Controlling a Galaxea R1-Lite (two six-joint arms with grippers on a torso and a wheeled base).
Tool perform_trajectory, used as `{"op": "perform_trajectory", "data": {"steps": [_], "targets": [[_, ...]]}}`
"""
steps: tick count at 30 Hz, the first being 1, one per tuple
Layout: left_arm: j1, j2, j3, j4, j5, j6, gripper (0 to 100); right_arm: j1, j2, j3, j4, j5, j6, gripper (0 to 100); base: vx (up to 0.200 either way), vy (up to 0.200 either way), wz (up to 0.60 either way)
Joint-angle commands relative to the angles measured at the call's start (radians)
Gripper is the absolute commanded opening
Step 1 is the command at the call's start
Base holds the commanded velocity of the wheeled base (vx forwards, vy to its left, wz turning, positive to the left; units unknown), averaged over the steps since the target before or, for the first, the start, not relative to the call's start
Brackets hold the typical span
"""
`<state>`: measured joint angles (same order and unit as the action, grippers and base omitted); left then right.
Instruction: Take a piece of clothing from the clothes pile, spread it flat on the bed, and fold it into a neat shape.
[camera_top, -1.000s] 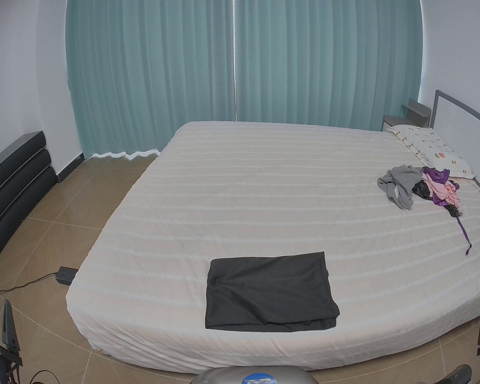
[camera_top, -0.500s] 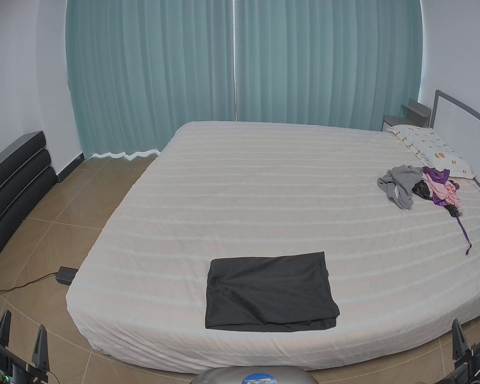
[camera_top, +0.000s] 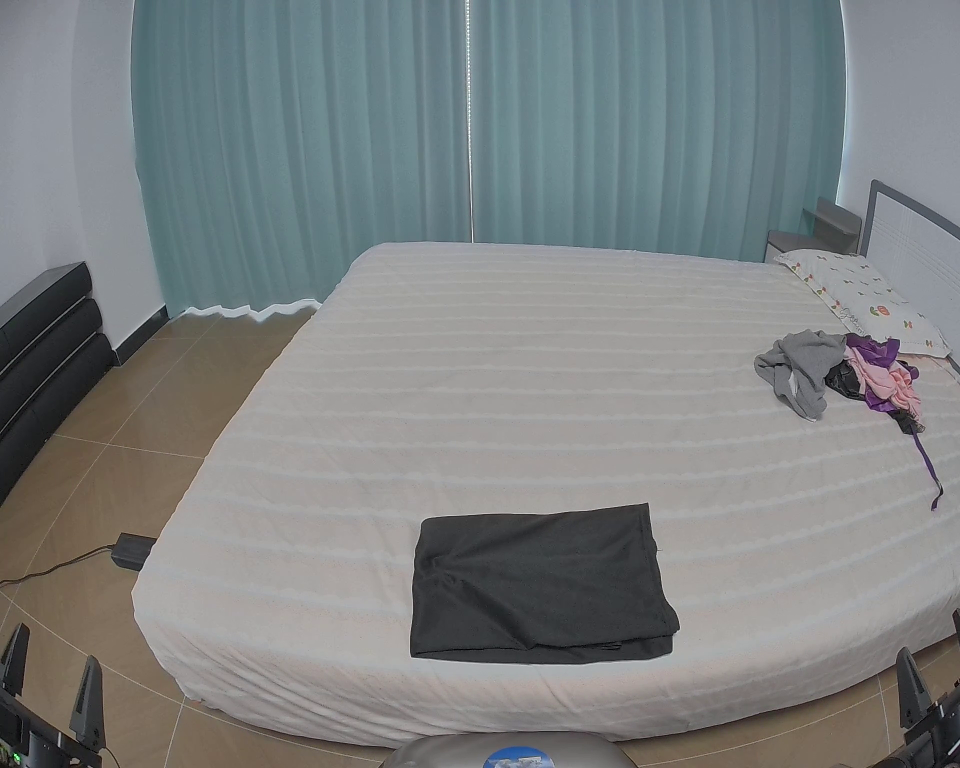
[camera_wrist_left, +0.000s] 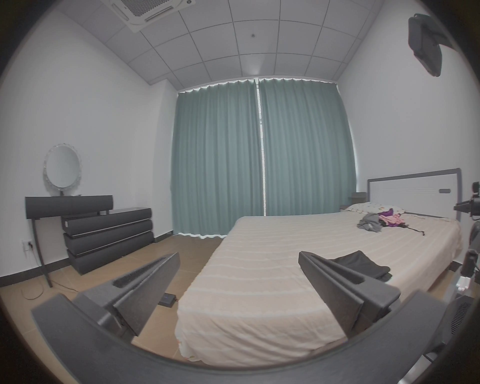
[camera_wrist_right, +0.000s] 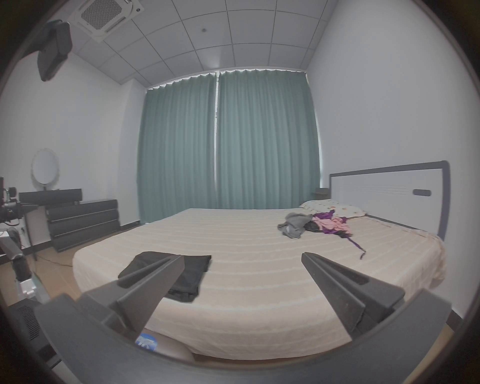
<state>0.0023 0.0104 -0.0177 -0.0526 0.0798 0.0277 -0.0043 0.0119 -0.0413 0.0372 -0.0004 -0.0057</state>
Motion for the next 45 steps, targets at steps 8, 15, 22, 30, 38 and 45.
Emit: {"op": "perform_trajectory", "data": {"steps": [8,15,22,30,38,45], "targets": [[-0.002,-0.001,0.018,0.053,-0.063,-0.046,100,0.001,-0.010,0.000,0.001,0.028,0.004,100,0.000,0.000,0.00],[-0.005,-0.006,0.018,0.053,-0.061,-0.034,100,0.001,-0.010,-0.002,0.003,0.017,0.004,100,0.000,0.000,0.00],[-0.004,-0.007,0.018,0.053,-0.063,-0.034,100,0.001,-0.010,0.001,-0.007,0.031,0.064,100,0.000,0.000,0.00],[-0.004,-0.007,0.018,0.053,-0.063,-0.034,100,0.001,-0.010,0.006,-0.020,0.016,0.055,100,0.000,0.000,0.00],[-0.004,-0.007,0.018,0.053,-0.060,-0.035,100,0.001,-0.010,0.004,-0.013,0.074,0.010,100,0.000,0.000,0.00],[-0.004,-0.007,0.018,0.053,-0.061,-0.035,100,0.001,-0.010,0.003,-0.010,0.077,0.020,100,0.000,0.000,0.00]]}}
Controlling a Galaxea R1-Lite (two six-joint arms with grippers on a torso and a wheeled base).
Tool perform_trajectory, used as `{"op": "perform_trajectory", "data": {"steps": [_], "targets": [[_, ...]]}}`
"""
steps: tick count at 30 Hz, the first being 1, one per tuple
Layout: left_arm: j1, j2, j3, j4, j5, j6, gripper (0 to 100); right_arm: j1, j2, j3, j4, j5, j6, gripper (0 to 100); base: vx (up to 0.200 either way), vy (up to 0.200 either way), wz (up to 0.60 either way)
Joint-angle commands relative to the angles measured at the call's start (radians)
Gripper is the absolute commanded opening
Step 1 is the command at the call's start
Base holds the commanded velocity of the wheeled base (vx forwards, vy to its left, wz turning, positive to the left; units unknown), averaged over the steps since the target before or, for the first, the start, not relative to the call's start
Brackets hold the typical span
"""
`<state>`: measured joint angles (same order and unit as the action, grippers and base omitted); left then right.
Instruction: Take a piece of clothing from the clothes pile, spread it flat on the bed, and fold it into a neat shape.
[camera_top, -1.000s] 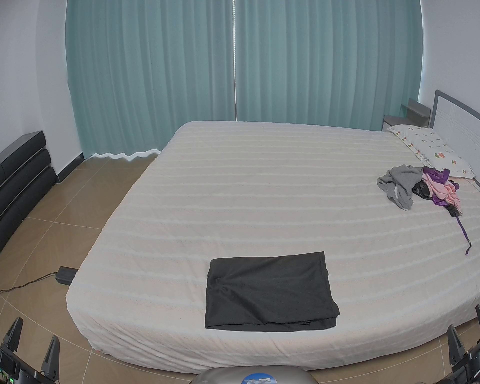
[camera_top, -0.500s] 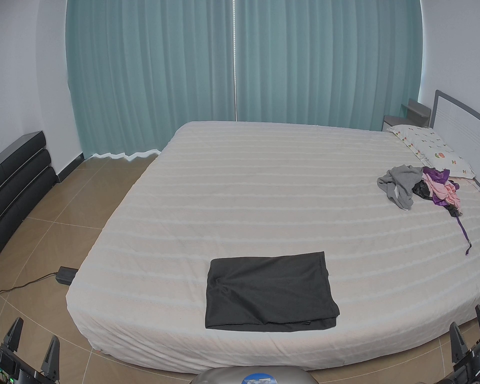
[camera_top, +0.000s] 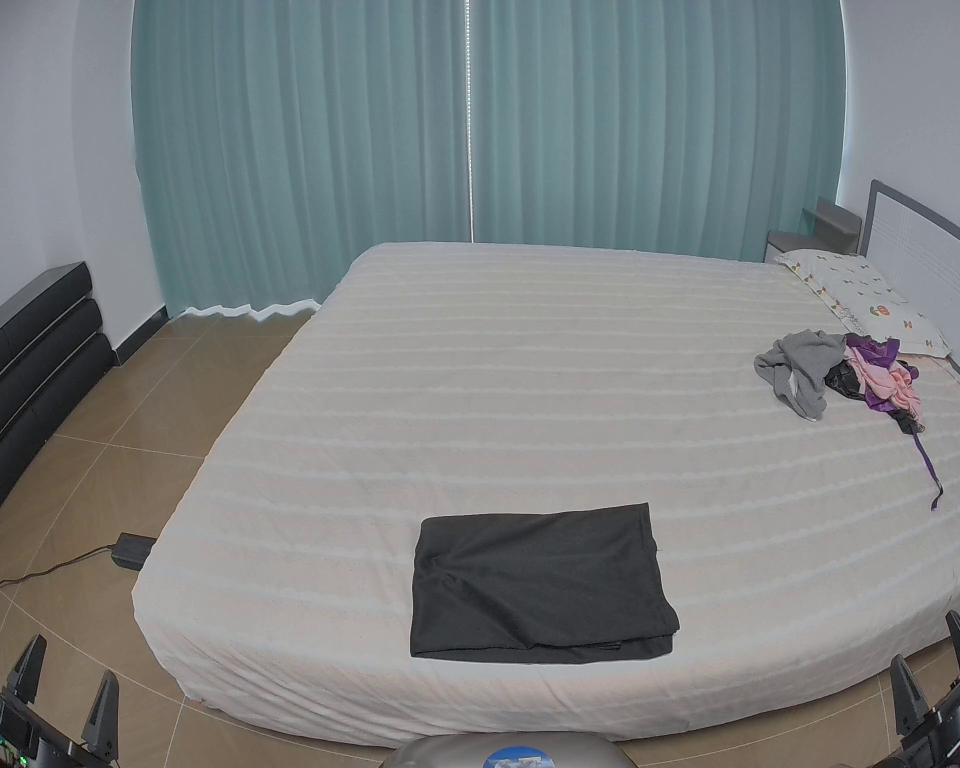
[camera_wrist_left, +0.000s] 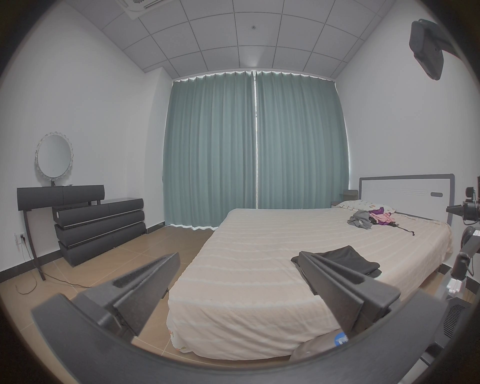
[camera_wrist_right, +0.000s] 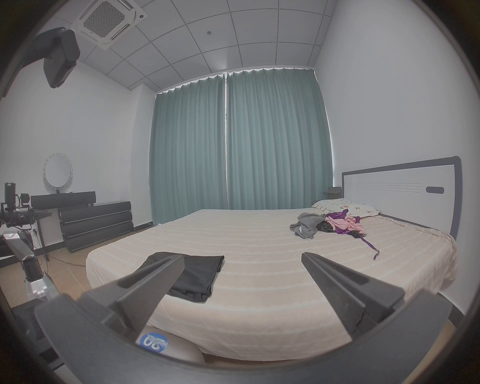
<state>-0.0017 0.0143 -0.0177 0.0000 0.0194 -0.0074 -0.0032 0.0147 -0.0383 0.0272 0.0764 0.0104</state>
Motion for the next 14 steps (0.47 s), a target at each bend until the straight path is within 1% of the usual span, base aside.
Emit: {"op": "perform_trajectory", "data": {"steps": [1,14], "targets": [[0.000,-0.011,0.018,0.000,0.001,0.000,100,0.000,-0.013,0.000,0.000,-0.001,0.005,100,0.000,0.000,0.00],[0.000,-0.011,0.018,0.000,0.001,0.000,100,0.000,-0.013,0.001,-0.003,0.002,-0.007,100,0.000,0.000,0.00]]}}
